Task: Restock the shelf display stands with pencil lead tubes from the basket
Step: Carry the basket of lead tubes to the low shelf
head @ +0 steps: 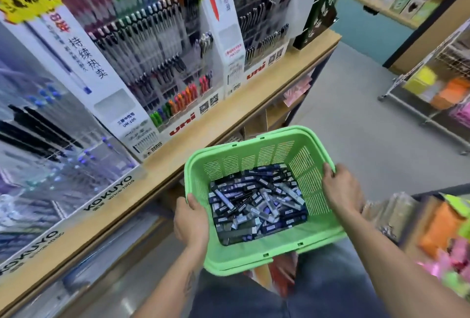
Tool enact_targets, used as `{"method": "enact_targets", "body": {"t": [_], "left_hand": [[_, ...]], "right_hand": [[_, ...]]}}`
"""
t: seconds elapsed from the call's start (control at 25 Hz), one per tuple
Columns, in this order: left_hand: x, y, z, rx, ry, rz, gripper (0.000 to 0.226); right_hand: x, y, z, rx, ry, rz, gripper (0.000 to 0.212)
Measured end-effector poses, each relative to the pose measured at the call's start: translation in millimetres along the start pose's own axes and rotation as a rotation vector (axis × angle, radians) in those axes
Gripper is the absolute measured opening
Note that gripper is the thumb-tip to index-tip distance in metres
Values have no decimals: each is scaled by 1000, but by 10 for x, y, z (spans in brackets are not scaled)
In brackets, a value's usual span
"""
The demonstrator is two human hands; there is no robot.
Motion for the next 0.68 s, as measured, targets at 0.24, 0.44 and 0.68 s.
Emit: {"method": "enact_targets", "body": {"t": [0.24,0.44,0.68], "left_hand": [[782,-190,-68,-165,-85,-56,43],[1687,-325,-399,-356,-263,-98,45],[2357,-53,-632,-515,-429,-45,36]], "right_hand": [[578,-159,876,-83,168,-12,40],[1201,-194,1825,-265,325,11,41],[1834,-313,2258,-424,454,-13,42]]}}
Point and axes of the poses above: each hand's wrist, its own z-axis towards the middle knuckle, its own x-axis out of the palm, y = z × x, the point moved 3 cm from there along z, towards the middle knuckle, and after that the axes turned 7 degrees about -y, right-handed, at the moved point
